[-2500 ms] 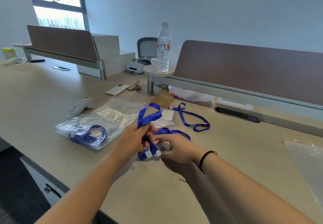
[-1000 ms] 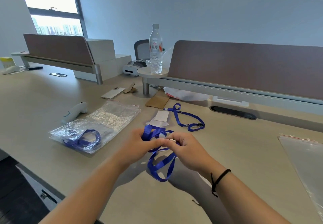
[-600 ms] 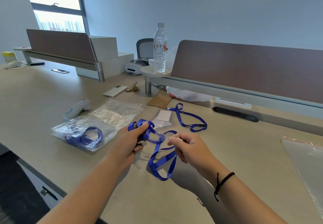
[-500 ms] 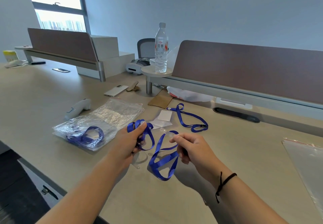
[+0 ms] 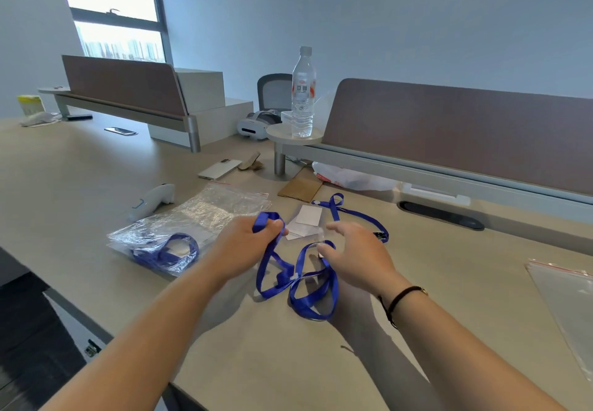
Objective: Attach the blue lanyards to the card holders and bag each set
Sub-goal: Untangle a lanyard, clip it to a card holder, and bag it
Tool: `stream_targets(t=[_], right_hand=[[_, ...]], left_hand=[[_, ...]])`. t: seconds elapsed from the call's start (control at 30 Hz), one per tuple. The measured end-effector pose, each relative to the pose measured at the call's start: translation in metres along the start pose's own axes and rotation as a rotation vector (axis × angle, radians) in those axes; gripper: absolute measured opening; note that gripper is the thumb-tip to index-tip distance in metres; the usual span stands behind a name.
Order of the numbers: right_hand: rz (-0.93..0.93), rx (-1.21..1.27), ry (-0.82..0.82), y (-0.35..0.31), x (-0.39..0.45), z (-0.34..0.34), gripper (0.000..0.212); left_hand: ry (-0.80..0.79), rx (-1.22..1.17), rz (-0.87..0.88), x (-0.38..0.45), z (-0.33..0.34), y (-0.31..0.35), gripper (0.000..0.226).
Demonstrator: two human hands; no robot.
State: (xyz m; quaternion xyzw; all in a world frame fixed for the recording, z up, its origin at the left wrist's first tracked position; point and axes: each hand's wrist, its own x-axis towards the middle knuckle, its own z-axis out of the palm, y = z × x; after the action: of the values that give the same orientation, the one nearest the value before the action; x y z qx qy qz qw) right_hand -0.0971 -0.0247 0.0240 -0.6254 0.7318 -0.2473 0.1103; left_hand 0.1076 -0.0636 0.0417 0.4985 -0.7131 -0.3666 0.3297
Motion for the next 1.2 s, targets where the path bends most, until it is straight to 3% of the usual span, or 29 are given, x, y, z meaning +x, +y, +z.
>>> stream_targets(t=[0.07,0.13,0.23,0.3,0.4,0.57,0.6,0.77,0.9,1.0,1.1,1.2], right_hand=[[-0.080,0.259,-0.076,-0.013,0.003,-0.015,0.061],[-0.129,0.565,-0.262,-0.029,0.005,-0.032,0.071],[-0.204,0.633,-0.377,-0.044,0.005,-0.052,0.066],[-0.171,0.710,-0.387,-0.047,0.002,-0.061,0.054],[-0.095,0.871,-0.502,-0.043,-0.006,-0.066,0.060],[-0.185,0.518,-0.533,-0.047,-0.016,-0.077,0.092],[-0.198,0.471,-0.500,-0.051,-0.020,-0.079,0.088],[-0.200,0.325,-0.262,-0.058,-0.033,-0.097,0.024],[-0.139,0.221,-0.248,-0.048,-0.049,-0.119,0.010],[-0.134,0.333,-0.264,-0.044,-0.064,-0.133,0.015],[-0.136,0.467,-0.277,-0.044,-0.077,-0.141,0.024],[-0.102,0.409,-0.267,-0.034,-0.091,-0.149,0.029]], left_hand=[[-0.111,0.062,0.042,0.000,-0.009,0.013,0.039],[-0.233,0.083,0.092,-0.003,-0.016,0.026,0.039],[-0.316,-0.023,0.130,-0.008,-0.021,0.038,0.035],[-0.308,-0.133,0.130,-0.013,-0.022,0.041,0.032],[-0.313,-0.204,0.118,-0.021,-0.022,0.047,0.028],[-0.456,-0.049,0.210,-0.035,-0.020,0.074,0.036],[-0.448,0.022,0.249,-0.037,-0.020,0.080,0.039],[-0.239,0.254,0.449,-0.041,-0.015,0.092,0.055],[-0.113,0.246,0.432,-0.041,-0.004,0.076,0.078],[-0.172,0.180,0.359,-0.047,0.018,0.058,0.055],[-0.391,0.070,0.265,-0.057,0.056,0.044,0.042],[-0.532,-0.011,0.220,-0.064,0.087,0.034,0.009]])
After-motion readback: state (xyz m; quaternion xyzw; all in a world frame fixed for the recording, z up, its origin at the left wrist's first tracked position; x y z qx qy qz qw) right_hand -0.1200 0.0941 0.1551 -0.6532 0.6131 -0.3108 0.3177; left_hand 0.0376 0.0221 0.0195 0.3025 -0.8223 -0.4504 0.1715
